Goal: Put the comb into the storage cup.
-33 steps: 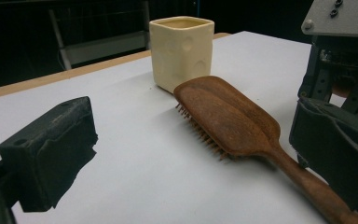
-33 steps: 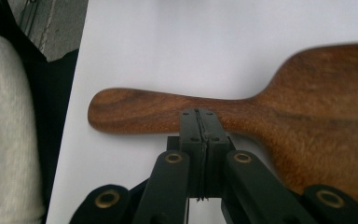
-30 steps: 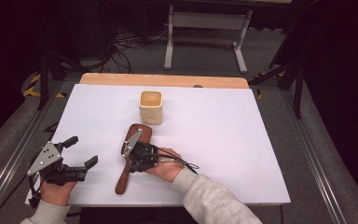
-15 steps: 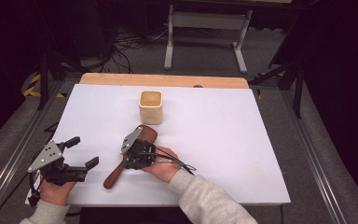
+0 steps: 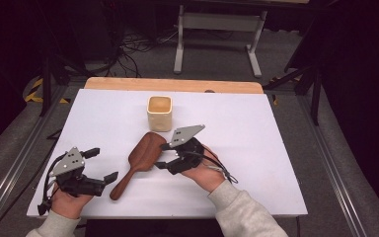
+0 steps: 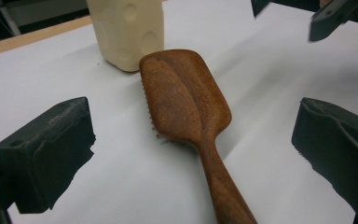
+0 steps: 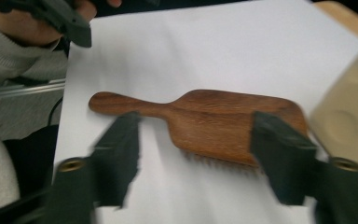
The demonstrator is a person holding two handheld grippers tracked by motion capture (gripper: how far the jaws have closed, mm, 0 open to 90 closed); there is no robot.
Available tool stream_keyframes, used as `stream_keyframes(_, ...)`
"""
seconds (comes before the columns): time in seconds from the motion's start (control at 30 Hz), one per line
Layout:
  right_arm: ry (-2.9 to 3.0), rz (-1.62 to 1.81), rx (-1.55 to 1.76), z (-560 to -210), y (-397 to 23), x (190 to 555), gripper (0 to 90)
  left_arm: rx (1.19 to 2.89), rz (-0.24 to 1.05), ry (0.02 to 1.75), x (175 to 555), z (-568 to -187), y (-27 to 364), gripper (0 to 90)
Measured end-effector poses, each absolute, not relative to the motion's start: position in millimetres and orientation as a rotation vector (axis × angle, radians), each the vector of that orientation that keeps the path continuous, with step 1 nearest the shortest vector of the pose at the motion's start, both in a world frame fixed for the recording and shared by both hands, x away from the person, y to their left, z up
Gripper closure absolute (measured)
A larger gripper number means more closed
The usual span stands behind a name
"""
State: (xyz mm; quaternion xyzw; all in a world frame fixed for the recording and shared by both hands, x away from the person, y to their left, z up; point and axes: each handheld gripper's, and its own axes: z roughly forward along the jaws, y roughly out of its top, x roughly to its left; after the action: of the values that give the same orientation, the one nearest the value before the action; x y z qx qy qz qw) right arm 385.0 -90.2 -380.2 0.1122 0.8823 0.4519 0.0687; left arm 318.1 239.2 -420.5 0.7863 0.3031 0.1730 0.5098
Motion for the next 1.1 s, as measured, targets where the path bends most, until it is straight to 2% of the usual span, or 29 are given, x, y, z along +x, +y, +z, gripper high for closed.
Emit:
stream_keyframes(0.03,2.638,1.374,0.347,-379,-95,384,24.0,1.909,0.407,0.728,319,-419,237,0.1)
stream_keyframes(0.07,2.576,1.418,0.378,-376,-108,382,11.7,1.930,0.393,0.732,320,-418,232,0.4)
stream_keyframes(0.1,2.576,1.418,0.378,-376,-108,382,11.7,1.930,0.393,0.732,320,-418,232,0.4)
stream_keyframes(0.2,2.500,1.445,0.451,-373,-128,378,3.3,1.972,0.372,0.749,323,-418,223,0.3)
stream_keyframes(0.57,2.326,1.600,0.583,-378,-184,367,3.4,2.096,0.249,0.836,335,-424,198,0.5)
stream_keyframes(0.9,2.321,1.597,0.592,-379,-190,368,3.6,2.307,0.170,0.978,355,-427,181,3.2)
stream_keyframes(1.0,2.320,1.601,0.595,-378,-191,368,3.6,2.358,0.095,1.039,362,-426,178,5.1)
stream_keyframes(1.1,2.317,1.606,0.592,-378,-192,368,3.7,2.381,0.079,1.062,365,-425,176,5.3)
